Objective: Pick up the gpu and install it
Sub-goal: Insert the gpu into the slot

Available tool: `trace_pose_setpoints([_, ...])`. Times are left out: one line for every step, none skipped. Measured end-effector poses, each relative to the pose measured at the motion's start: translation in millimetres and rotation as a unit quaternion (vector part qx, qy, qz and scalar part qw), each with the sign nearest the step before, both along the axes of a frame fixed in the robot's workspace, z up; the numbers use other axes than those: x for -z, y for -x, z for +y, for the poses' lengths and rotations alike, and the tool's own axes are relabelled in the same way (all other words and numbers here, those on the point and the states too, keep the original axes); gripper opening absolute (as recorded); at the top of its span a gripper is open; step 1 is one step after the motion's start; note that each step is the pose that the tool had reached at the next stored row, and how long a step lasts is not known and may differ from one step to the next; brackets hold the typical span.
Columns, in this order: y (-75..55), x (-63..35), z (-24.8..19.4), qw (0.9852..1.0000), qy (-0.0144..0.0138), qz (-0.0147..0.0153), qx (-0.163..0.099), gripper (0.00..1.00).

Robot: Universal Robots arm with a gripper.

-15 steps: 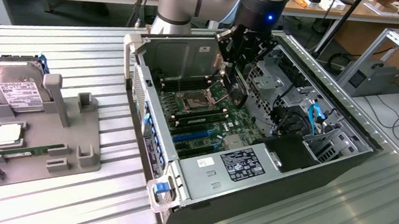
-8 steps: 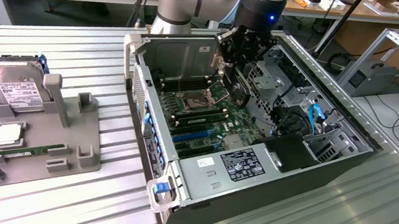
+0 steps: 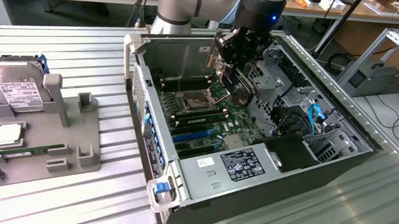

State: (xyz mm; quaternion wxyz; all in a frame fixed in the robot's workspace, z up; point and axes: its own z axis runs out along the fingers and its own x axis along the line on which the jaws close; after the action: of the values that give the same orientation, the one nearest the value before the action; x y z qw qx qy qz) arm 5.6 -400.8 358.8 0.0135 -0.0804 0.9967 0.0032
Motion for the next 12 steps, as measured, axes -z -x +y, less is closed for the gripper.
trace_pose_setpoints([0.0, 0.1, 0.0, 1.0000, 0.0000, 0.0000, -0.005, 0.27])
trace_pose_setpoints([0.0, 0.1, 0.0, 1.0000, 0.0000, 0.0000, -0.009, 0.27])
trace_pose_setpoints([0.0, 0.2, 0.0, 0.9999, 0.0000, 0.0000, -0.014, 0.27])
trace_pose_setpoints([0.0, 0.3, 0.0, 0.9998, 0.0000, 0.0000, -0.018, 0.27])
trace_pose_setpoints([0.0, 0.3, 0.0, 0.9998, 0.0000, 0.0000, -0.022, 0.27])
trace_pose_setpoints([0.0, 0.4, 0.0, 0.9997, 0.0000, 0.0000, -0.025, 0.27])
trace_pose_setpoints([0.0, 0.4, 0.0, 0.9996, 0.0000, 0.0000, -0.029, 0.27])
trace_pose_setpoints([0.0, 0.6, 0.0, 0.9994, 0.0000, 0.0000, -0.034, 0.27])
trace_pose_setpoints([0.0, 0.7, 0.0, 0.9993, 0.0000, 0.0000, -0.038, 0.27])
trace_pose_setpoints([0.0, 0.7, 0.0, 0.9992, 0.0000, 0.0000, -0.040, 0.27])
trace_pose_setpoints([0.0, 0.7, 0.0, 0.9991, 0.0000, 0.0000, -0.042, 0.27])
trace_pose_setpoints([0.0, 0.8, 0.0, 0.9990, 0.0000, 0.0000, -0.045, 0.27])
